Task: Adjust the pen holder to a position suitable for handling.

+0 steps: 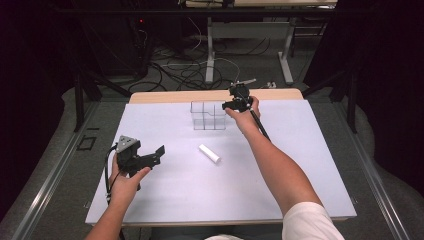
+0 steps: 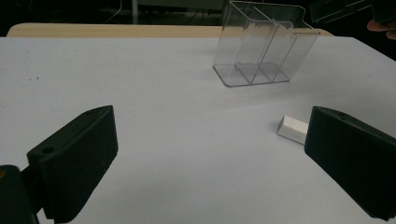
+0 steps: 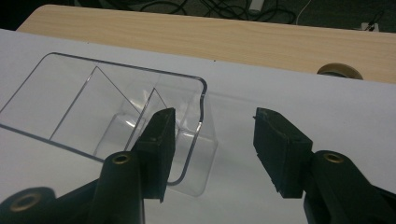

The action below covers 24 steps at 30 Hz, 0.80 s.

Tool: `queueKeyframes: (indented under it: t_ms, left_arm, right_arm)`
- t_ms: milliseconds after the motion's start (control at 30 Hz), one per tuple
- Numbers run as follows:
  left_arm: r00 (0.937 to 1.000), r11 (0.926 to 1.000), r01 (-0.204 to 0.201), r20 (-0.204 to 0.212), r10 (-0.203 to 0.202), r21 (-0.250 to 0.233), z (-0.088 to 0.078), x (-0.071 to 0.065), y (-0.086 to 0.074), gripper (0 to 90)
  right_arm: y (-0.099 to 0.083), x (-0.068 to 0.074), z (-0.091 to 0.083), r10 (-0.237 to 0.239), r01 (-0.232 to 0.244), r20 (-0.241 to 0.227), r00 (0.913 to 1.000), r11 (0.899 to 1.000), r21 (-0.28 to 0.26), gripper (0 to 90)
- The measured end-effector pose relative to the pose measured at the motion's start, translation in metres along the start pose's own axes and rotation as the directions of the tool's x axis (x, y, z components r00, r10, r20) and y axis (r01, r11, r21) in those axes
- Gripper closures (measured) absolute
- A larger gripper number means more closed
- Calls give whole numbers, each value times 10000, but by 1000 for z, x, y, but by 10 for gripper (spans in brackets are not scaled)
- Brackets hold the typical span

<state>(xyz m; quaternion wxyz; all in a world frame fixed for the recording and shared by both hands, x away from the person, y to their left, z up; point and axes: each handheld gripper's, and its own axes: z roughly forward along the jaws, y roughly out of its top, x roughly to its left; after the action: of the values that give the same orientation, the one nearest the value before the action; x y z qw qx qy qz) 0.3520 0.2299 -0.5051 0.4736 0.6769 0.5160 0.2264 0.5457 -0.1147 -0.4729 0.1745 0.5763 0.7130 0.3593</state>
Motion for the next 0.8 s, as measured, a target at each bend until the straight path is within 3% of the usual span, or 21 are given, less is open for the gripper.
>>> queueKeyframes:
  t_ms: [300, 333, 533, 800]
  left_arm:
    - [10000, 10000, 63, 36, -62, -18, -1, 1, -1, 33]
    - [10000, 10000, 30, 38, -30, 5, -1, 1, -1, 33]
    - [10000, 9999, -3, 81, 2, 106, 0, 1, -2, 35]
    - [9999, 9999, -6, 139, 4, 105, 0, 1, -2, 37]
  right_arm:
    - [-5, -1, 17, -200, 200, -18, 9998, 9998, -8, 535]
    - [-5, 1, 19, -46, 46, -61, 10000, 10000, -24, 538]
    - [-9, 5, 29, -535, 535, 15, 9986, 9985, -74, 572]
    - [-11, 5, 33, -303, 302, 88, 9995, 9995, 82, 669]
